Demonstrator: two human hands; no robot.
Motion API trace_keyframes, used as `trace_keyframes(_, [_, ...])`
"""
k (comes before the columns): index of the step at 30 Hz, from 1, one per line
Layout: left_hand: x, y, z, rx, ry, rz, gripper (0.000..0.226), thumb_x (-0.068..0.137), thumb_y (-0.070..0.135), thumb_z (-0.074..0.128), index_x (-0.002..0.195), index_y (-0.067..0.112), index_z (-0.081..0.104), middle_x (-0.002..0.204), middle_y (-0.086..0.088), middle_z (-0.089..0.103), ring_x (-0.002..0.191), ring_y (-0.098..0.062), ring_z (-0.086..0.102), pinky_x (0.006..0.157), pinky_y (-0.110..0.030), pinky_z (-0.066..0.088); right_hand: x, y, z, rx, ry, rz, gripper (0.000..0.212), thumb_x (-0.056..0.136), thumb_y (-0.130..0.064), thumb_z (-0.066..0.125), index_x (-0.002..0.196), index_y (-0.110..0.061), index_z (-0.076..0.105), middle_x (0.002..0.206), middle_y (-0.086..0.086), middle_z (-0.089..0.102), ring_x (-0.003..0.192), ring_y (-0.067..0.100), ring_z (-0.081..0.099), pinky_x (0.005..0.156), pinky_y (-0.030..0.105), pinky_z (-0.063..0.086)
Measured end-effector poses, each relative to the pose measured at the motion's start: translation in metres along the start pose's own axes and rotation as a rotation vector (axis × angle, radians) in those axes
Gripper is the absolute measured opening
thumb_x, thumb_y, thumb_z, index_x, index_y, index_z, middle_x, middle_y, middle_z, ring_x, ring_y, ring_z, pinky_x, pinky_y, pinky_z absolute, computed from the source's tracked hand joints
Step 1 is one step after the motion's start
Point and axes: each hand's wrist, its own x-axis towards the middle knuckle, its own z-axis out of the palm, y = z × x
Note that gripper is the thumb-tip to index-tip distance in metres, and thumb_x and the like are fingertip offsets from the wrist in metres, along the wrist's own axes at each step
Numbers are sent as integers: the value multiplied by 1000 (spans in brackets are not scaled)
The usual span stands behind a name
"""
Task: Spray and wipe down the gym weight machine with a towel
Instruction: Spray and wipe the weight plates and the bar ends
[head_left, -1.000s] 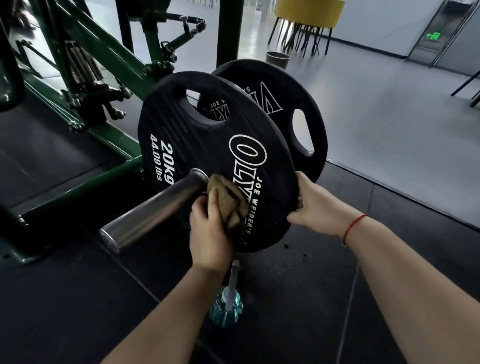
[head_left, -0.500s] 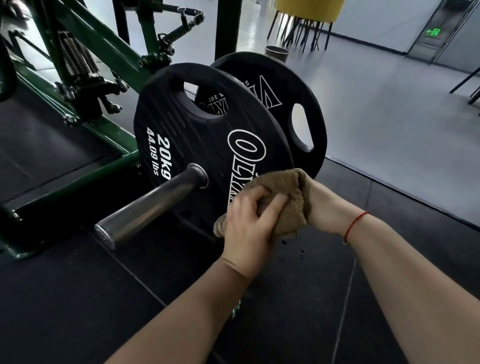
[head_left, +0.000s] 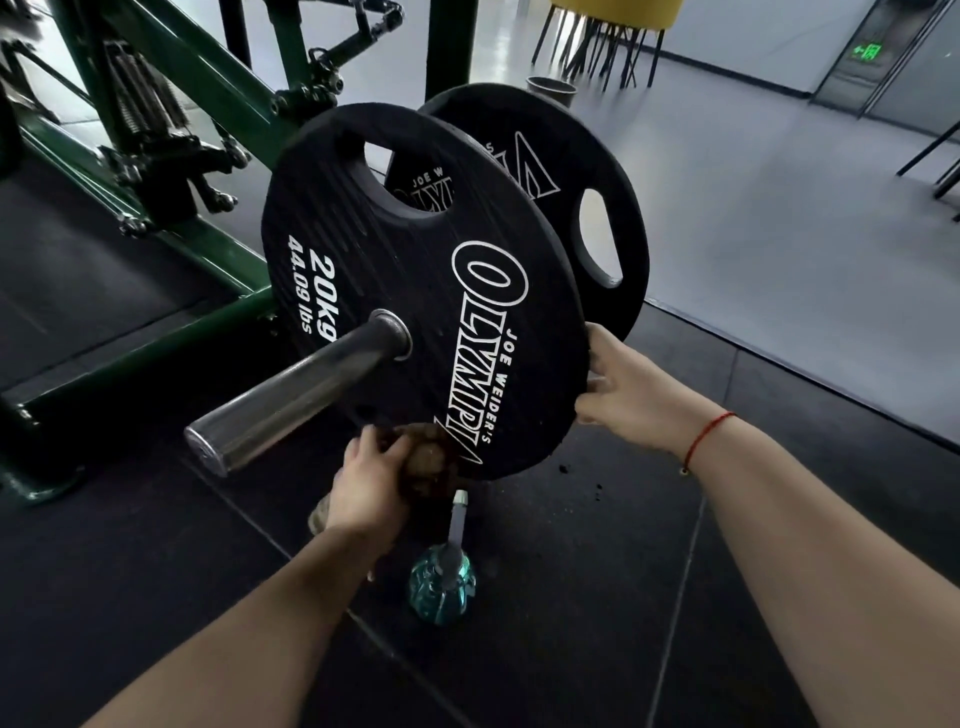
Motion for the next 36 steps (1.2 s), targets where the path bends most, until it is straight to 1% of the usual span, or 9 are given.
trace_keyframes(3, [4, -2, 1, -178, 84, -154, 52, 87, 8, 63, 137, 23, 54, 115, 1, 35, 119, -28, 43, 91, -40, 47, 2, -1, 0, 27, 2, 3, 77, 83, 1, 62, 146, -31, 34, 106, 6, 63, 95, 38, 67, 77, 59, 57])
trace_keyframes(8, [-4, 33, 8, -379, 263, -151, 45, 84, 5, 67, 127, 13, 60, 119, -9, 45, 112, -36, 51, 85, -41, 49, 4, -5, 1, 48, 1, 45, 71, 75, -9, 65, 139, -28, 40, 94, 2, 60, 82, 30, 66, 72, 53, 58])
trace_keyframes(14, [-13, 65, -10, -411, 335, 351, 53, 75, 23, 67, 127, 23, 59, 122, 4, 43, 112, -23, 51, 79, -41, 55, 9, 0, 2, 0, 51, 34, 61, 78, -10, 67, 132, -24, 43, 91, 7, 64, 83, 36, 69, 69, 51, 60])
trace_keyframes(17, [-16, 85, -19, -316, 357, 649, 53, 80, 37, 66, 130, 25, 51, 127, -1, 43, 115, -27, 51, 85, -40, 53, 11, -2, 0, -21, 72, 18, 54, 85, -5, 65, 133, -19, 43, 97, 0, 61, 87, 23, 66, 67, 36, 55])
trace_keyframes(23, [0, 62, -5, -120, 353, 705, 54, 80, 40, 68, 130, 27, 52, 123, -6, 44, 110, -30, 49, 81, -44, 54, 9, -5, 1, -12, 47, 59, 62, 85, -5, 63, 140, -20, 39, 96, 1, 60, 81, 21, 65, 69, 41, 59])
trace_keyframes(26, [-4, 32, 9, -152, 237, 538, 48, 81, 36, 67, 126, 24, 56, 123, -5, 47, 112, -26, 49, 89, -38, 52, 11, -6, 3, 37, 57, 83, 61, 86, -10, 66, 141, -22, 41, 108, 0, 63, 97, 21, 66, 86, 50, 59])
trace_keyframes(29, [-8, 20, 14, -378, 181, 136, 44, 81, 3, 65, 120, 20, 59, 120, 2, 42, 109, -22, 53, 92, -31, 49, 12, -18, 6, 189, 141, -2, 58, 89, -22, 71, 142, -22, 46, 122, -9, 65, 114, 10, 62, 100, 37, 52])
trace_keyframes(32, [0, 26, 6, -652, 211, -273, 42, 89, -3, 55, 126, 16, 55, 123, 3, 39, 103, -19, 52, 90, -21, 37, 16, -38, 16, 307, 300, -74, 41, 94, -35, 68, 131, -25, 53, 114, -14, 68, 105, 1, 65, 89, 23, 52])
trace_keyframes(36, [22, 27, 0, -1029, 389, -705, 42, 93, 6, 58, 134, 12, 49, 132, -13, 51, 115, -30, 56, 93, -33, 42, 22, -43, 30, 192, 468, -116, 33, 99, -44, 58, 125, -26, 49, 108, -19, 61, 99, -9, 56, 78, 14, 43])
